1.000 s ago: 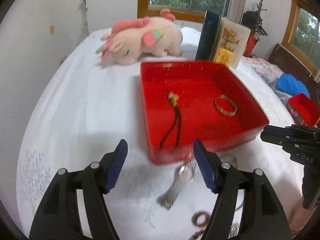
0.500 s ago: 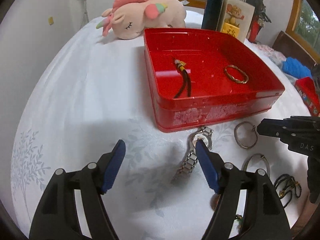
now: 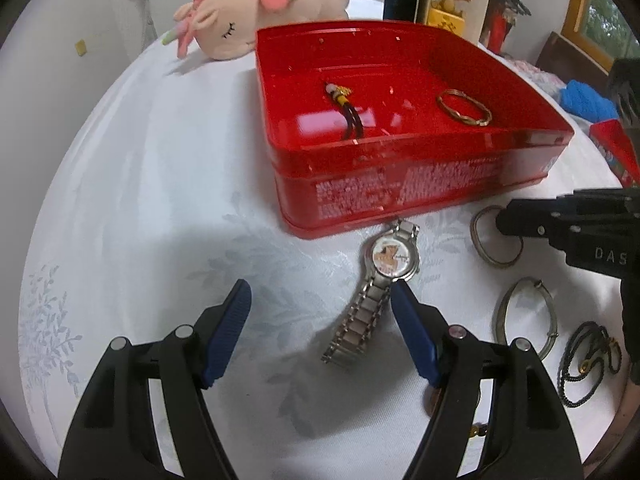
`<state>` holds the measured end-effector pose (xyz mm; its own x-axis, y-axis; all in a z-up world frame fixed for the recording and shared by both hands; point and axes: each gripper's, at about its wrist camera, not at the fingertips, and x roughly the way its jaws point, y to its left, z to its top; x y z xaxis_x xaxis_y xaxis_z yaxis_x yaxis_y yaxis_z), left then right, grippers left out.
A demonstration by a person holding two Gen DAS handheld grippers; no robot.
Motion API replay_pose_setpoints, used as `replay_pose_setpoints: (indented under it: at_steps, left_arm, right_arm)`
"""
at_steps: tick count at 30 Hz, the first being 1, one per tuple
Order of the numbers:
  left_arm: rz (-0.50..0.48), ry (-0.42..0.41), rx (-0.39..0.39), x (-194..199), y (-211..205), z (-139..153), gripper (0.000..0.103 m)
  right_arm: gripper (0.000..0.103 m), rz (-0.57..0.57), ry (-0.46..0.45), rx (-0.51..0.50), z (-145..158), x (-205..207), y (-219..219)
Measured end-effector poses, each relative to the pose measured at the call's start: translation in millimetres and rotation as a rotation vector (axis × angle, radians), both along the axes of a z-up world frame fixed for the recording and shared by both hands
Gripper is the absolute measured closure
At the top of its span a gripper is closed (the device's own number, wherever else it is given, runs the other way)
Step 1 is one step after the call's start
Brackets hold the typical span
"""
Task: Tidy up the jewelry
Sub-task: 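Move the left tool to the silver wristwatch while the right tool approaches a thin silver ring, then grasp the wristwatch with the left tool while the right tool grasps the thin ring, lifting both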
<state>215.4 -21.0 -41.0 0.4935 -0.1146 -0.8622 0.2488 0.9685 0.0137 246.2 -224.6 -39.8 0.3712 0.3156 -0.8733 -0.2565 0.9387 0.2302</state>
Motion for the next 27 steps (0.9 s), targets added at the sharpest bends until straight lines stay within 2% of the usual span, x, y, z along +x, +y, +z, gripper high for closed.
replay_pose_setpoints:
  at_steps: [6, 11, 16, 19, 21, 24, 27]
  left_arm:
    - [-0.005, 0.014, 0.001, 1.1, -2.2, -4.2, 0.031]
    - [-0.039, 0.043, -0.045, -3.6, -4.9, -2.1, 0.031]
    - [-0.053, 0.044, -0.027, -3.5, -8.9, -5.4, 0.028]
    - [-0.049, 0.033, -0.016, -4.4, -9.8, -3.9, 0.048]
    - [-0.056, 0.038, -0.031, -5.2, -9.7, -2.1, 0.069]
    - [-0.063, 0.038, -0.033, -6.5, -10.3, -1.4, 0.076]
    - [-0.076, 0.032, -0.03, -8.7, -12.3, -0.9, 0.084]
  right_arm:
    - [0.081, 0.012, -0.016, -0.024, -0.1, -1.5, 3.6]
    - [0.081, 0.026, -0.032, -0.043, 3.2, -6.0, 6.9]
    - [0.082, 0.03, -0.036, -0.047, 3.9, -7.1, 7.5]
    - [0.083, 0.033, -0.043, -0.057, 4.9, -8.7, 9.0]
    - [0.087, 0.042, -0.05, -0.065, 5.0, -10.3, 11.7]
    - [0.097, 0.062, -0.053, -0.069, 3.3, -10.1, 15.6]
    - [0.098, 0.068, -0.061, -0.076, 3.3, -10.9, 16.2]
